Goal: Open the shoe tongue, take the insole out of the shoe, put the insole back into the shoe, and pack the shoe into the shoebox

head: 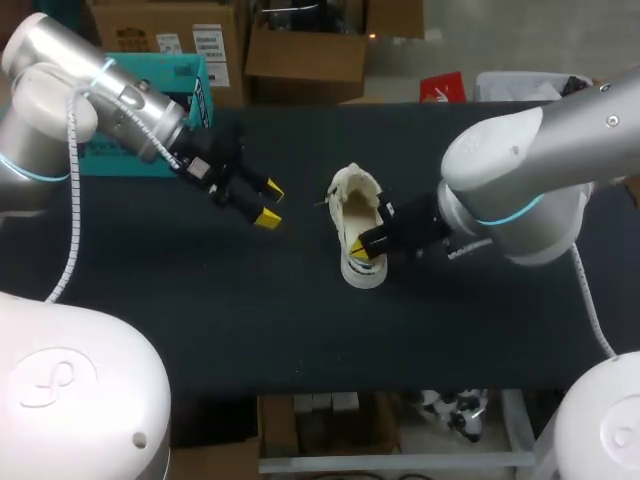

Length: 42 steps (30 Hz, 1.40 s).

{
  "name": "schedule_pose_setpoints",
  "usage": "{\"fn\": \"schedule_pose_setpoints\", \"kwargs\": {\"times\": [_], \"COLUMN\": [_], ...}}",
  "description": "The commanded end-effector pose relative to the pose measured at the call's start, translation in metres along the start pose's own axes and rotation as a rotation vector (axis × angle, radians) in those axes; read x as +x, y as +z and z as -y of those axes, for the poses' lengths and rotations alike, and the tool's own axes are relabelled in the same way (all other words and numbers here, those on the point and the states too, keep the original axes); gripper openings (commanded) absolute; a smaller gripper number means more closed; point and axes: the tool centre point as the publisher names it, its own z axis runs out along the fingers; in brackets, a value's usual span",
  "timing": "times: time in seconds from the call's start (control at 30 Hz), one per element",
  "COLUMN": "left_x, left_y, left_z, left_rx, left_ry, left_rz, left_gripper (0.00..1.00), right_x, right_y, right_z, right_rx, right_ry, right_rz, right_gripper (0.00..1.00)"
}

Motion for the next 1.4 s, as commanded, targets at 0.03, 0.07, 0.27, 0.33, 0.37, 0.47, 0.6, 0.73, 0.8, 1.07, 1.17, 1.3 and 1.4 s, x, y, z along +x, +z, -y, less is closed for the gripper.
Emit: {"fn": "schedule_pose_setpoints", "kwargs": {"times": [0.03, 0.07, 0.27, 0.33, 0.37, 0.47, 0.6, 0.73, 0.8, 1.07, 1.17, 1.3, 1.4], "left_x": [-0.006, -0.007, -0.004, -0.002, 0.0, 0.003, 0.008, 0.014, 0.017, 0.019, 0.019, 0.014, 0.01], "left_y": [0.005, 0.006, 0.006, 0.003, 0.002, 0.001, 0.004, 0.013, 0.016, 0.015, 0.015, 0.021, 0.023], "left_z": [0.001, 0.001, 0.006, 0.012, 0.015, 0.018, 0.018, 0.012, 0.01, 0.009, 0.009, 0.008, 0.007], "left_rx": [-0.013, -0.016, -0.059, -0.087, -0.097, -0.136, -0.184, -0.256, -0.306, -0.324, -0.324, -0.309, -0.311], "left_ry": [0.0, 0.0, -0.01, -0.024, -0.028, -0.063, -0.133, -0.229, -0.257, -0.256, -0.256, -0.397, -0.48], "left_rz": [-0.014, -0.016, 0.0, 0.022, 0.028, 0.052, 0.093, 0.128, 0.152, 0.181, 0.181, 0.256, 0.377], "left_gripper": [1.0, 1.0, 1.0, 1.0, 1.0, 1.0, 1.0, 1.0, 1.0, 1.0, 1.0, 1.0, 1.0], "right_x": [-0.007, -0.009, -0.013, -0.008, -0.006, -0.001, 0.001, -0.003, -0.005, -0.012, -0.011, -0.009, -0.007], "right_y": [0.022, 0.025, 0.023, 0.01, 0.004, -0.013, -0.031, -0.047, -0.055, -0.079, -0.084, -0.089, -0.095], "right_z": [-0.011, -0.014, -0.019, -0.013, -0.01, -0.003, 0.003, 0.001, -0.002, -0.017, -0.022, -0.022, -0.02], "right_rx": [-0.011, -0.017, -0.024, -0.024, -0.022, -0.024, -0.006, 0.008, 0.028, 0.119, 0.151, 0.141, 0.142], "right_ry": [0.015, 0.022, 0.041, 0.016, 0.005, -0.035, -0.091, -0.139, -0.162, -0.25, -0.281, -0.337, -0.356], "right_rz": [0.003, 0.007, 0.007, -0.001, -0.001, 0.01, 0.031, 0.038, 0.034, 0.017, 0.001, 0.015, -0.003], "right_gripper": [0.0, 0.0, 0.0, 0.0, 0.0, 0.0, 0.0, 0.0, 0.0, 0.0, 0.0, 0.09, 1.0]}}
